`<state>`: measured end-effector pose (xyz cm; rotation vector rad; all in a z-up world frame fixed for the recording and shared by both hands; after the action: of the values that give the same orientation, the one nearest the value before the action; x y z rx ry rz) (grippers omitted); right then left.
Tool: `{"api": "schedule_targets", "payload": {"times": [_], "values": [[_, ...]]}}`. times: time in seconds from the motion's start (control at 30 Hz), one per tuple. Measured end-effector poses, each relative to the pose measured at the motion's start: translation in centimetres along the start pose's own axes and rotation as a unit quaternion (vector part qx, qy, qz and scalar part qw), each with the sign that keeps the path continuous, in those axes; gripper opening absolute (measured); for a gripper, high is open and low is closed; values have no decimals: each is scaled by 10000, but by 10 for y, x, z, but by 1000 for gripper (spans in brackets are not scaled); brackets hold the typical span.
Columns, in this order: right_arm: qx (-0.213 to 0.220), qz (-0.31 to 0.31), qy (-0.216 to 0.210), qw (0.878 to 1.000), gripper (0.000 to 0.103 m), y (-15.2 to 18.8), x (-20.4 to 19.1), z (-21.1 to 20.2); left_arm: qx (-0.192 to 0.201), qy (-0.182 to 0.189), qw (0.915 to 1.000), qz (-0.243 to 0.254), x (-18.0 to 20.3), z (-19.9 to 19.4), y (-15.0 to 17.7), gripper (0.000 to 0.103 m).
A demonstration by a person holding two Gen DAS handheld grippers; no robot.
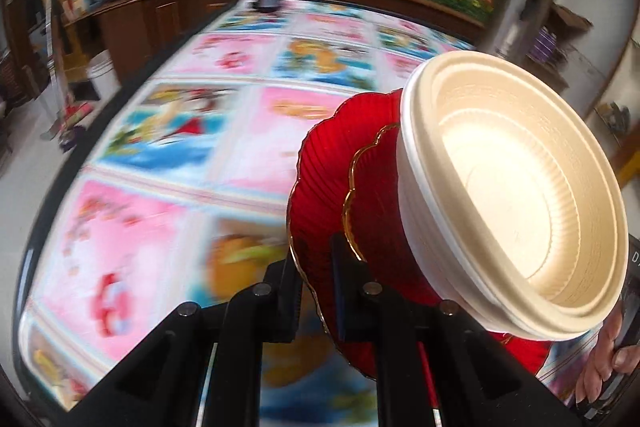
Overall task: Organize plates and bowls
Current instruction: 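Lift and carry the dish stack with the right gripper across the table, then lower the dish stack onto the tablecloth with the right gripper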
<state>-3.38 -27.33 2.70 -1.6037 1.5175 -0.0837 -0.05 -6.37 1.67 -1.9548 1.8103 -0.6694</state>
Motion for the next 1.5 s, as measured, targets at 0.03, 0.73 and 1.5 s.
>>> {"api": "schedule_targets", "payload": {"times": [0.03,0.73,1.5], "values": [[65,69,53,9999,15,-1,8,-6,2,14,10000,62,9,3,-2,11],[240,490,609,9967,16,3,53,-30,278,-126,9990,323,50,24,-8,24],[1220,578,903,9867,26,13,56,-72,807,45,9963,288,21,-38,42,87]]}}
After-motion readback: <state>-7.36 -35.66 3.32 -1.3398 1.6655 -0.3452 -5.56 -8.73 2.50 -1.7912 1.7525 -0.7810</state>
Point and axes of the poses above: each gripper's, at about its wrist camera, not at the fingertips, and z roughly the way its jaws point, x to its right, y to its underside, the point moved 2 cm from there along z, roughly the way its jaws point, and after that the axes turned 3 degrees about -y, right-handed, at the moved point
